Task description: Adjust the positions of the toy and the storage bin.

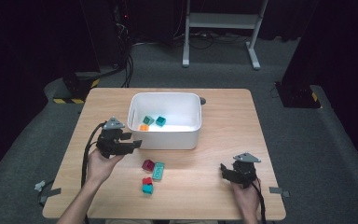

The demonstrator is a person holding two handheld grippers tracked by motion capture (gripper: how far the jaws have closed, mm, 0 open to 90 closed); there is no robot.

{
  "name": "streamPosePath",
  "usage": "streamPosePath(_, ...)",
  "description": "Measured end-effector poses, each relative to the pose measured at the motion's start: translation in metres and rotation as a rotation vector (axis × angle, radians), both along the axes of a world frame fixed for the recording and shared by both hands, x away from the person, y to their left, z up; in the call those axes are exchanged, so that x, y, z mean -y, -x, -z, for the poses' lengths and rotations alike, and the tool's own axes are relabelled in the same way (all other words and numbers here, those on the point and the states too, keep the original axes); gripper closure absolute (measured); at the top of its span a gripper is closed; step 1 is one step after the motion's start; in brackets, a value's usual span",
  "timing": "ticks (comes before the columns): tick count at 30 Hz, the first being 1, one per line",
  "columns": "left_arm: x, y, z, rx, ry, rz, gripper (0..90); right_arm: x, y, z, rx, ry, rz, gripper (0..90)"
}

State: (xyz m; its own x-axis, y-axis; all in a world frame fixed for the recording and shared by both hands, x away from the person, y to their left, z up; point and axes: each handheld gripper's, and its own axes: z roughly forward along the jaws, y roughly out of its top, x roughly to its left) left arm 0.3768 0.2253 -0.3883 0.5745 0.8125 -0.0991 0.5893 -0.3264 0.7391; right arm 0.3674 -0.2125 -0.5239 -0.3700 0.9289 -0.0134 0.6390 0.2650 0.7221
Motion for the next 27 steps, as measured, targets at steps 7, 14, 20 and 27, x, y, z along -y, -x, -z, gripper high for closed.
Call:
streamPosePath(7, 0.001, 0.005, 0.010, -0.012, -0.008, -0.001, 44.2, 0.000, 0.000, 0.000, 0.000, 0.000, 0.000, 25.7)
streamPosePath(14, 0.000, 0.007, 0.015, -0.017, -0.002, -0.008, 44.1, 0.000, 0.000, 0.000, 0.000, 0.000, 0.000, 25.7)
streamPosePath(20, 0.000, 0.011, 0.023, -0.025, -0.013, -0.011, 43.6, 0.000, 0.000, 0.000, 0.000, 0.000, 0.000, 25.7)
streamPosePath(27, -0.001, 0.013, 0.033, -0.052, -0.009, -0.015, 42.8, 0.000, 0.000, 0.000, 0.000, 0.000, 0.000, 25.7)
